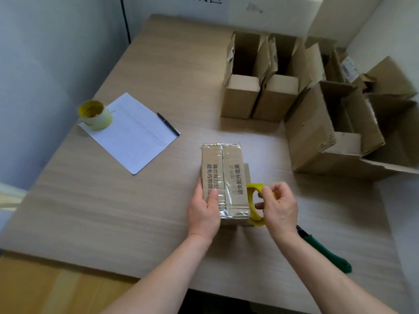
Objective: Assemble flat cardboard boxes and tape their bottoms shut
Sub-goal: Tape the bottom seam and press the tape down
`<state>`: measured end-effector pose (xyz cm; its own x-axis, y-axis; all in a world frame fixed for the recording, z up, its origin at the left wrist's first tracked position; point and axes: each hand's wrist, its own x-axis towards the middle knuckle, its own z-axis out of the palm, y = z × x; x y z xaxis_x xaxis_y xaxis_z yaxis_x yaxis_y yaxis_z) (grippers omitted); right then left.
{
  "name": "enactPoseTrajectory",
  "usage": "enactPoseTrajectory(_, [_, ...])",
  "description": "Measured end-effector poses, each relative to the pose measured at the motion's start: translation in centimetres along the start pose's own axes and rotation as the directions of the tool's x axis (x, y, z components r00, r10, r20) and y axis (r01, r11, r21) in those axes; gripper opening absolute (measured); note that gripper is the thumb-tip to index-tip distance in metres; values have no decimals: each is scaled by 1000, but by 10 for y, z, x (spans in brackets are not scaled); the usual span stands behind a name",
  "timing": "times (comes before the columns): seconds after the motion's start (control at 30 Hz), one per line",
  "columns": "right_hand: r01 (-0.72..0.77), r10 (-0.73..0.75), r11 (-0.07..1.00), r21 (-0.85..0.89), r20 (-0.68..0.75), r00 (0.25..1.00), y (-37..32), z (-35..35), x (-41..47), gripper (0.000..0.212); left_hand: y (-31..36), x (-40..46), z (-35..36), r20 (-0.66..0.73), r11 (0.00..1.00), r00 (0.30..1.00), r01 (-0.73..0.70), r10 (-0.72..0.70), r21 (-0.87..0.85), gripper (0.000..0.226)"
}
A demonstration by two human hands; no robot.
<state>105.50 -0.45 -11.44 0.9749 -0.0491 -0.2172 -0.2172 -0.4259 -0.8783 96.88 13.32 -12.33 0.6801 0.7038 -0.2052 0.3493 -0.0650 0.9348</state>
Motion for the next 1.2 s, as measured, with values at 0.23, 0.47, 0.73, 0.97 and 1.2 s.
enactPoseTrajectory(0.23, [21,-17,943,-333,17,1000,38,-70,-24,23,2,2,-3,60,1000,998,-21,20,4,37])
enactPoseTrajectory(0.47, [268,-128,730,-629,259,957,69,-93,-64,43,4,3,-5,100,999,994,-40,36,37,36])
enactPoseTrajectory(0.73, [298,-51,683,-667,363,930,102,-92,-72,43,5,3,-8,144,997,989,-45,37,56,37])
enactPoseTrajectory(0.97, [328,-314,914,-238,97,944,13,-25,-51,66,4,3,-3,111,995,993,-47,38,86,38])
enactPoseTrajectory(1.2, [386,-342,915,-116,283,896,4,31,-45,47,-1,5,-8,147,966,983,-137,106,221,55])
